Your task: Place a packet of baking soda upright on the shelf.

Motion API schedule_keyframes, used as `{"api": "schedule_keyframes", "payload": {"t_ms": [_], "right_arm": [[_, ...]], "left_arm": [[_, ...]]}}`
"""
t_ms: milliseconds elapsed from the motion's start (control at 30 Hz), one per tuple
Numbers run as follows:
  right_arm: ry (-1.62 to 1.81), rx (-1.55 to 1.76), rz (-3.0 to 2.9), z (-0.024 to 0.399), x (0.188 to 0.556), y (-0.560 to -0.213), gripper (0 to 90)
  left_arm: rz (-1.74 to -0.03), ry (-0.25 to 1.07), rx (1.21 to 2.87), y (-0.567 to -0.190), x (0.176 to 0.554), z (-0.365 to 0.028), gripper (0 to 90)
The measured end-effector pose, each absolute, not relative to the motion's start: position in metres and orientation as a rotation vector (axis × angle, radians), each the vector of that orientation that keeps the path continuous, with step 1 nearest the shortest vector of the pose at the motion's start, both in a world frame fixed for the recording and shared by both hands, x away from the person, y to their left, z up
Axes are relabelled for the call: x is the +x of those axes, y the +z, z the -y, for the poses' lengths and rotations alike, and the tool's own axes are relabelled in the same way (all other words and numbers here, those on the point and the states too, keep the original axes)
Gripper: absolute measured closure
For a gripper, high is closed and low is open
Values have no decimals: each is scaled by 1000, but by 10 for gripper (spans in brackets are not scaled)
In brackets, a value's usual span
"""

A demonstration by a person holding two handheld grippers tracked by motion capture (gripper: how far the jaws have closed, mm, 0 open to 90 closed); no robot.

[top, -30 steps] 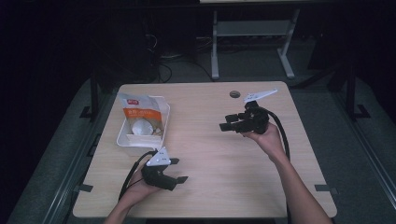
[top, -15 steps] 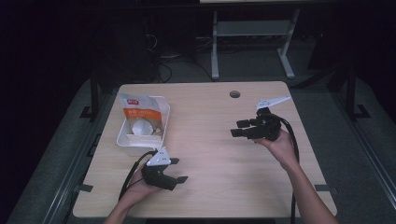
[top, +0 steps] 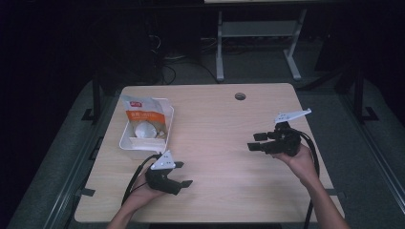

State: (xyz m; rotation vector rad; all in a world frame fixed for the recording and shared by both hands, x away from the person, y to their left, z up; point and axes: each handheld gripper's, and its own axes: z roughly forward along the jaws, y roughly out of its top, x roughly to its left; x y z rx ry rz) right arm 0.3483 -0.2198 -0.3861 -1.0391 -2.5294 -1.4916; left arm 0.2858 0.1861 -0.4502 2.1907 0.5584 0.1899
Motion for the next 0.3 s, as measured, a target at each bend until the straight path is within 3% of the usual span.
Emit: {"api": "schedule_keyframes", "payload": {"t_ms": [300], "right_arm": [[-1462, -1071, 2517, 234, 322, -405, 368]], "left_arm": [[-561, 193, 2190, -450, 286, -186, 244]]}}
